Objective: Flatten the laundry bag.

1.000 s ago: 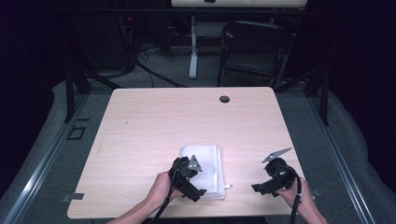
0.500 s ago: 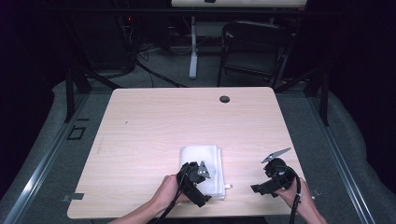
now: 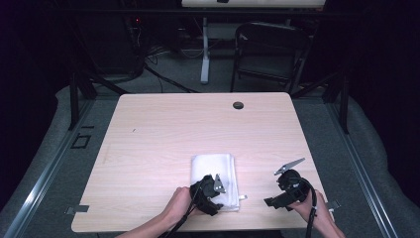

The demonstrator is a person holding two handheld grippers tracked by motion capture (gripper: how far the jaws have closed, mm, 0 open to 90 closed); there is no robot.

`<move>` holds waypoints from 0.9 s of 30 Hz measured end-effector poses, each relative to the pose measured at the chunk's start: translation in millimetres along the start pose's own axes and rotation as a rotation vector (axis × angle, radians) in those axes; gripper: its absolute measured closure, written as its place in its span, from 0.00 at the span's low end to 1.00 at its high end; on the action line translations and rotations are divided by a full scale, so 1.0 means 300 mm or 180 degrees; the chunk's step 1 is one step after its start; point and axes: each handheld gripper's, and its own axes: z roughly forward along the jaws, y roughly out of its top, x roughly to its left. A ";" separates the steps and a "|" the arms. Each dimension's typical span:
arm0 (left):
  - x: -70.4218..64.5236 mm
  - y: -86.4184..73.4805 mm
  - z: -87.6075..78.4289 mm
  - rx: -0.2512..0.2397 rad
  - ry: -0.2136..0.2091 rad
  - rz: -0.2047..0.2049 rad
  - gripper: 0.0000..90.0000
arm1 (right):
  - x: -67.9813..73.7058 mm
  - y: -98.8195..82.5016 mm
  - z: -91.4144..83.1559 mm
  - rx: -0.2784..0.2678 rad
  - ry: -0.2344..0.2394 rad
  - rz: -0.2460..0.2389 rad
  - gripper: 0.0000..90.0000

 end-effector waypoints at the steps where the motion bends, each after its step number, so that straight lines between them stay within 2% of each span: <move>1: 0.005 -0.002 -0.002 -0.0019 -0.0055 -0.0019 0.48 | 0.006 0.001 0.004 -0.0031 0.0030 0.0025 0.20; 2: 0.007 -0.003 -0.005 -0.0022 -0.0066 -0.0029 0.54 | 0.011 0.000 0.009 -0.0074 0.0056 0.0052 0.20; 3: 0.008 -0.002 -0.006 -0.0024 -0.0074 -0.0009 0.55 | 0.010 0.005 0.005 0.0015 -0.0021 -0.0042 0.21; 4: 0.007 -0.002 -0.006 -0.0027 -0.0086 -0.0002 0.59 | 0.015 0.006 0.008 -0.0025 0.0049 -0.0022 0.21; 5: 0.006 -0.002 -0.007 -0.0032 -0.0100 0.0012 0.61 | 0.016 0.007 0.008 0.0001 0.0009 -0.0047 0.22; 6: 0.006 -0.002 -0.008 -0.0032 -0.0102 0.0008 0.63 | 0.021 0.007 0.013 -0.0055 0.0025 -0.0006 0.23; 7: 0.006 -0.002 -0.009 -0.0034 -0.0123 0.0010 0.64 | 0.020 0.010 0.009 0.0025 0.0037 -0.0065 0.23; 11: 0.017 -0.005 -0.016 -0.0063 -0.0207 -0.0030 0.71 | 0.025 0.011 0.012 0.0019 0.0036 -0.0066 0.25; 13: 0.021 -0.006 -0.018 -0.0086 -0.0238 -0.0033 0.71 | 0.025 0.011 0.013 0.0032 0.0036 -0.0077 0.26; 14: 0.024 -0.008 -0.020 -0.0110 -0.0251 -0.0054 0.72 | 0.025 0.011 0.012 0.0055 -0.0011 -0.0108 0.27; 17: 0.035 -0.011 -0.023 -0.0141 -0.0333 -0.0134 0.73 | 0.027 0.011 0.014 0.0033 -0.0010 -0.0122 0.29; 19: 0.039 -0.011 -0.027 -0.0161 -0.0364 -0.0130 0.75 | 0.032 0.011 0.017 0.0005 0.0019 -0.0096 0.30; 22: 0.041 -0.011 -0.028 -0.0167 -0.0393 -0.0144 0.76 | 0.034 0.013 0.014 0.0039 -0.0020 -0.0146 0.32; 27: 0.040 -0.009 -0.026 -0.0111 -0.0436 -0.0127 0.70 | 0.042 0.018 0.017 0.0037 0.0016 -0.0160 0.33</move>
